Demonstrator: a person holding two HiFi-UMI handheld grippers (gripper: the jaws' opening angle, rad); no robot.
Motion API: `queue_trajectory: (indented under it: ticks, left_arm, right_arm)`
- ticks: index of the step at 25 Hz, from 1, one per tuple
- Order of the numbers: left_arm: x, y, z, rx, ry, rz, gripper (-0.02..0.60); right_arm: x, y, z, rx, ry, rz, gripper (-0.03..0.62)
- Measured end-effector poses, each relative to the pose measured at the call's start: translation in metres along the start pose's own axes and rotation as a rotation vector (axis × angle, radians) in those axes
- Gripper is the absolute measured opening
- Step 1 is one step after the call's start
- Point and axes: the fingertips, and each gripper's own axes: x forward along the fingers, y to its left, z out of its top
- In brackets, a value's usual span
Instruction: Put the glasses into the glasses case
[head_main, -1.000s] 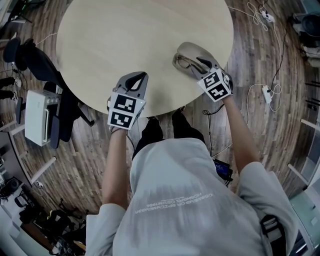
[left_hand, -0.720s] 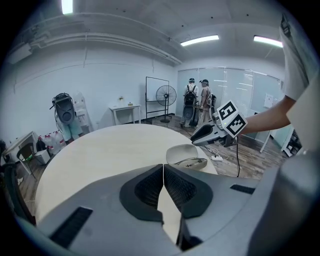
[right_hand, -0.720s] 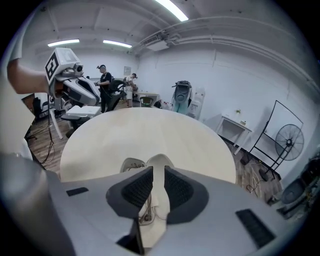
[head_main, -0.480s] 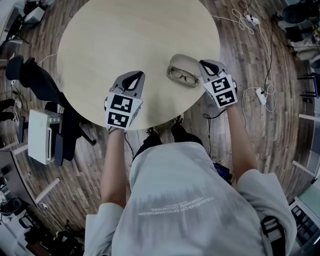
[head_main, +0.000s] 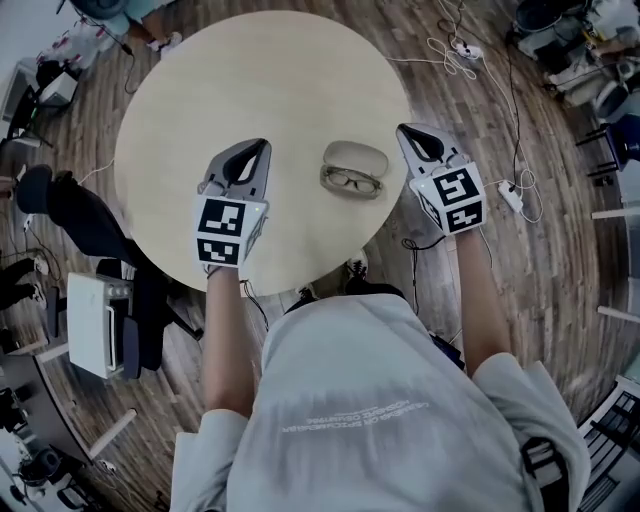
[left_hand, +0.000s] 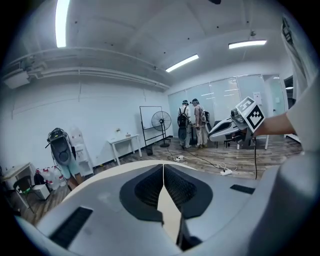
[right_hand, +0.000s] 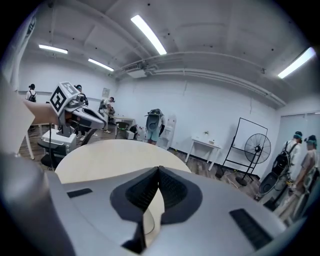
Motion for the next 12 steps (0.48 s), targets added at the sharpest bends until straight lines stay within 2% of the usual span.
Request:
queue_trajectory:
  ticks: [12]
  left_arm:
    - [-0.026, 0.004, 0.096, 0.095, -0.21, -0.001, 0.015]
  right_arm:
    - [-0.051, -0.009, 0.068, -0.044, -0.143, -0.073, 0.002]
